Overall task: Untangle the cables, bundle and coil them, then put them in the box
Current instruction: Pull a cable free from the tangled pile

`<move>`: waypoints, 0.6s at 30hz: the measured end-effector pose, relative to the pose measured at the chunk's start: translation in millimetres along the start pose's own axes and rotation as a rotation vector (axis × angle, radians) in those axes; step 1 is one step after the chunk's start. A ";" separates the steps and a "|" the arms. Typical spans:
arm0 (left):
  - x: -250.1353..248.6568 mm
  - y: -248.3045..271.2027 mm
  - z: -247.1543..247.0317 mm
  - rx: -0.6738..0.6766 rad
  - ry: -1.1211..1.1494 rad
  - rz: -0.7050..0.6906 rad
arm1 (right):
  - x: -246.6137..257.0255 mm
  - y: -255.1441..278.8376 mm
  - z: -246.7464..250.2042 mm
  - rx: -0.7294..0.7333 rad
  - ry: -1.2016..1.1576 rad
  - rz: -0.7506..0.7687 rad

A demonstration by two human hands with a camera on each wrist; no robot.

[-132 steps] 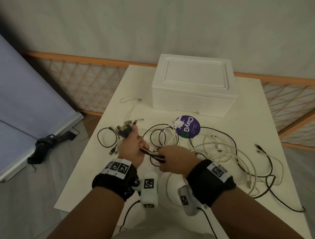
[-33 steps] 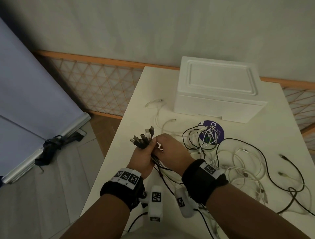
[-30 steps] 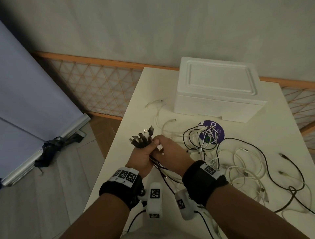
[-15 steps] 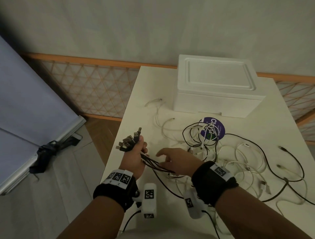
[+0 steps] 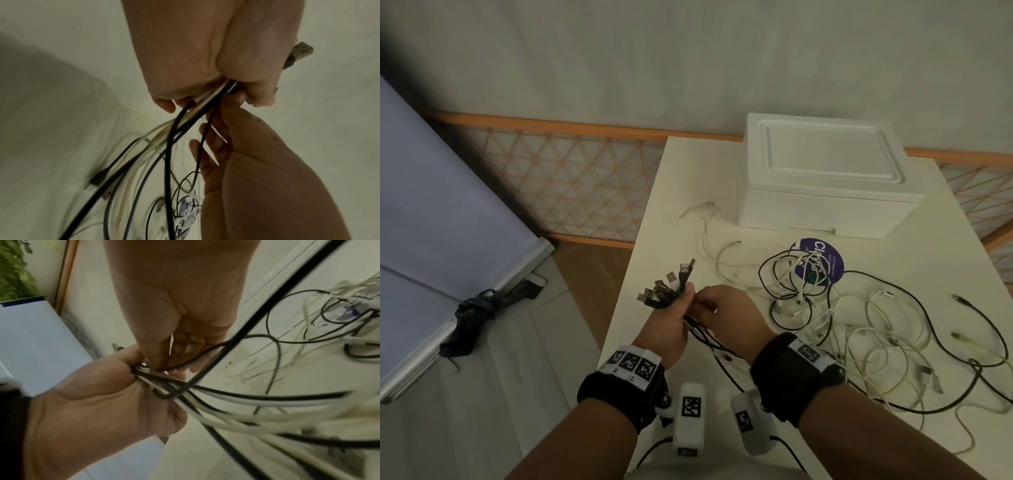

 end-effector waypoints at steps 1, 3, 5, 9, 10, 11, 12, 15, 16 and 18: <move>-0.5 -0.5 0.5 0.000 0.014 -0.003 | 0.1 -0.3 -0.7 -0.015 -0.008 0.003; -0.7 -1.9 1.1 0.006 0.029 -0.007 | -1.8 -1.3 -4.4 -0.027 -0.041 -0.023; 0.1 -3.5 2.6 -0.003 0.034 -0.006 | -4.6 -2.8 -6.2 -0.026 -0.102 -0.085; 3.1 -4.7 4.8 0.018 0.037 0.002 | -12.1 -5.2 -4.1 -0.017 -0.326 -0.239; 3.8 -4.9 5.0 0.029 0.034 0.001 | -13.5 -5.4 -3.4 -0.027 -0.381 -0.265; 2.8 -4.2 3.5 0.041 0.031 -0.006 | -13.6 -5.8 -2.8 -0.038 -0.433 -0.280; 1.3 -3.6 1.9 0.059 0.019 -0.018 | -13.1 -5.8 -2.6 -0.043 -0.482 -0.284; -1.6 -3.0 -2.7 0.109 -0.010 -0.050 | -8.3 -4.7 -2.8 -0.039 -0.590 -0.278; -2.2 -3.0 -3.3 0.110 -0.017 -0.048 | -8.1 -4.7 -2.9 -0.045 -0.604 -0.290; 1.0 -3.8 -3.3 0.098 -0.020 -0.004 | -9.3 -6.0 -1.2 -0.082 -0.585 -0.318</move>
Point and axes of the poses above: each hand's wrist, its own y-axis away from the middle knuckle, its own z-axis out of the back of the hand, x = y × z, the point moved 6 cm from there along -y, towards the middle knuckle, and after that the axes turned 1 degree about -z, right-handed, at the moved point
